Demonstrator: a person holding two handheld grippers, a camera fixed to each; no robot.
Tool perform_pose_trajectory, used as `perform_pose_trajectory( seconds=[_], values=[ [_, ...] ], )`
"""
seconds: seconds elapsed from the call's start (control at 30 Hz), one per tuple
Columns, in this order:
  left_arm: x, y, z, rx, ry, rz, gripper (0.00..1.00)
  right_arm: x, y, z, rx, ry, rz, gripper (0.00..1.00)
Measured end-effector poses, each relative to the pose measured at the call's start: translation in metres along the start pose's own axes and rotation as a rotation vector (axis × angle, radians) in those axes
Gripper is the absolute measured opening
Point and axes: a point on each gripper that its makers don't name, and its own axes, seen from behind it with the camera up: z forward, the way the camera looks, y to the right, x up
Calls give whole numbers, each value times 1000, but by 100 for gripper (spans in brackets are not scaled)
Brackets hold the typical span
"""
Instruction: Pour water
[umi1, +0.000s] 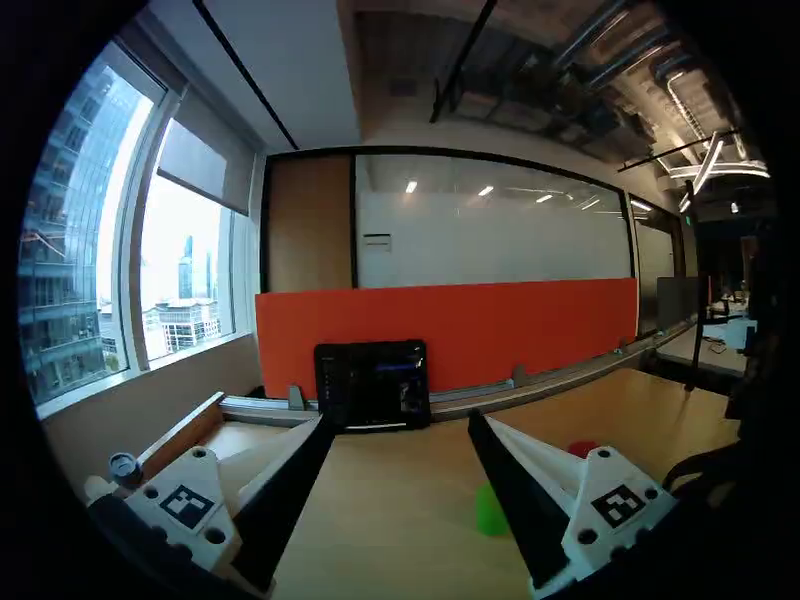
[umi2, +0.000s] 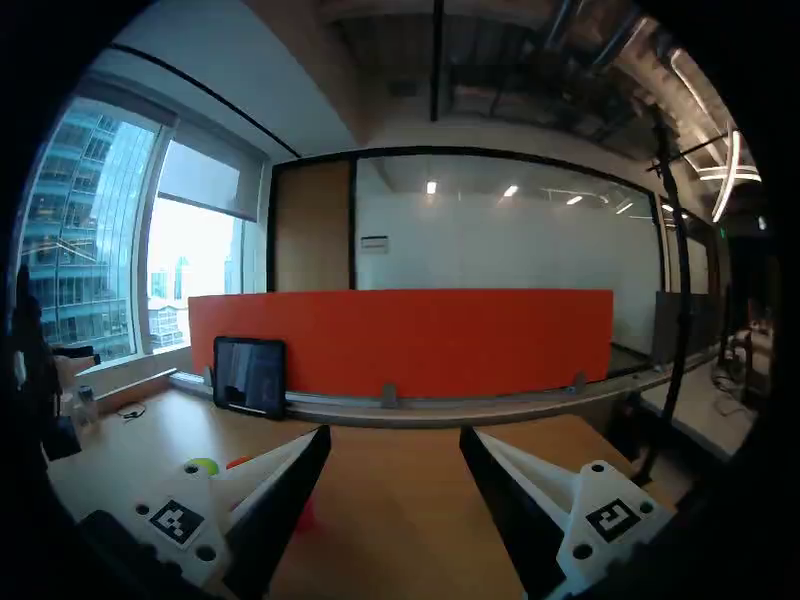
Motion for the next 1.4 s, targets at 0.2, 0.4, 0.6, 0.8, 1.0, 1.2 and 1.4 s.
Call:
perform_pose_trajectory(
  seconds=[0.2,0.4,0.6,0.8,1.0,1.2,1.4],
  values=[
    [35,7,6,-38,14,-3,99,26,-4,2,22,10,-5,100],
    [44,16,9,-85,21,10,99,25,-9,3,46,10,-21,100],
    [41,20,11,-130,13,17,98,29,-26,0,134,22,-20,100],
    [43,33,15,-203,17,24,99,33,-56,-8,259,32,-53,100],
    [44,46,17,-271,12,37,99,38,-88,-21,376,41,-86,100],
    [37,59,19,-336,-9,49,99,36,-111,-30,472,23,-74,100],
    [32,64,22,-364,-20,68,99,30,-122,-32,521,-3,-79,100]
  ],
)
